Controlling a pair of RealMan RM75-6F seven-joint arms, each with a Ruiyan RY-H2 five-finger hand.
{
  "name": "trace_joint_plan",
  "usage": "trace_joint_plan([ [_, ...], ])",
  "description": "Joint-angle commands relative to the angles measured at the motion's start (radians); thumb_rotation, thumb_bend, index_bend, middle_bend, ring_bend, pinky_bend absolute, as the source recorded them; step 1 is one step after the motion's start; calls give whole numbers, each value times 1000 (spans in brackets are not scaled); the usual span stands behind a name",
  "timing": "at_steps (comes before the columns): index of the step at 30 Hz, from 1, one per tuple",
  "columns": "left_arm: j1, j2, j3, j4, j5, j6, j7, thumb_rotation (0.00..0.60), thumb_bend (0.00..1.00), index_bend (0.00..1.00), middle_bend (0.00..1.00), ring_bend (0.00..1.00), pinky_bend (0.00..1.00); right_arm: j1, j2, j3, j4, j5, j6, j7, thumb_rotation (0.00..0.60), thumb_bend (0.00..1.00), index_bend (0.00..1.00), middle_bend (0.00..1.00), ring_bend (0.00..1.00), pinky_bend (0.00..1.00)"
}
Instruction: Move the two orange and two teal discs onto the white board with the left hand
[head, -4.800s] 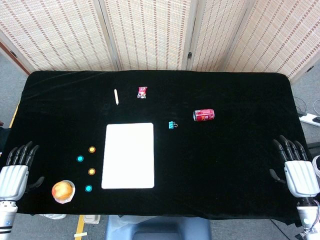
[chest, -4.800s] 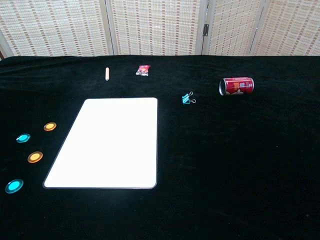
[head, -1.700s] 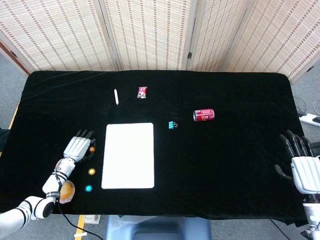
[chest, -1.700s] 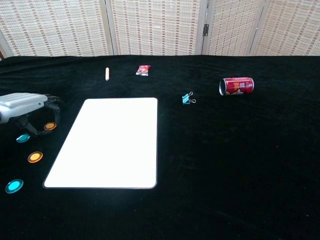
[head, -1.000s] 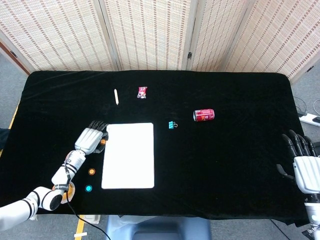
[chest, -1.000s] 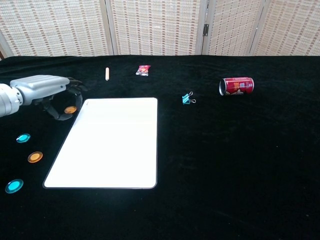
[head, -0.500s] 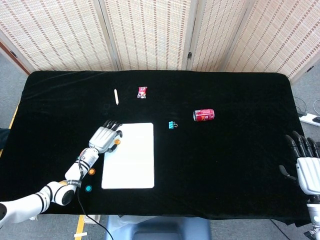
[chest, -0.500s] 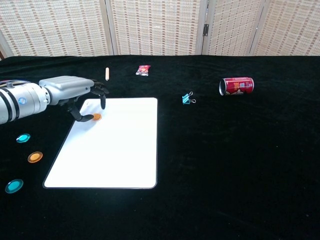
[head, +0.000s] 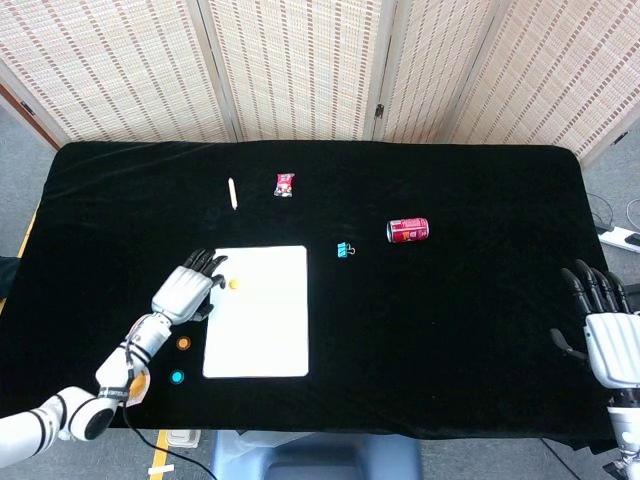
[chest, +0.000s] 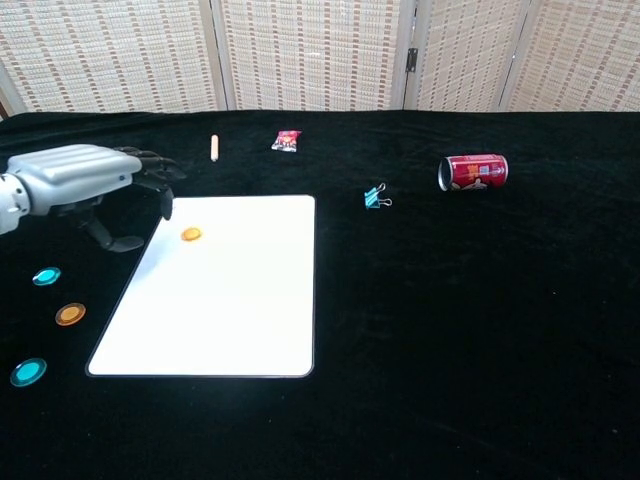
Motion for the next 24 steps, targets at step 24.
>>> trace_joint_plan([
  [24, 172, 39, 155, -55, 139, 130, -6, 600, 395, 443, 106, 0, 0, 14, -5, -4, -1, -14, -10, 2, 600, 338, 0, 27, 46, 36],
])
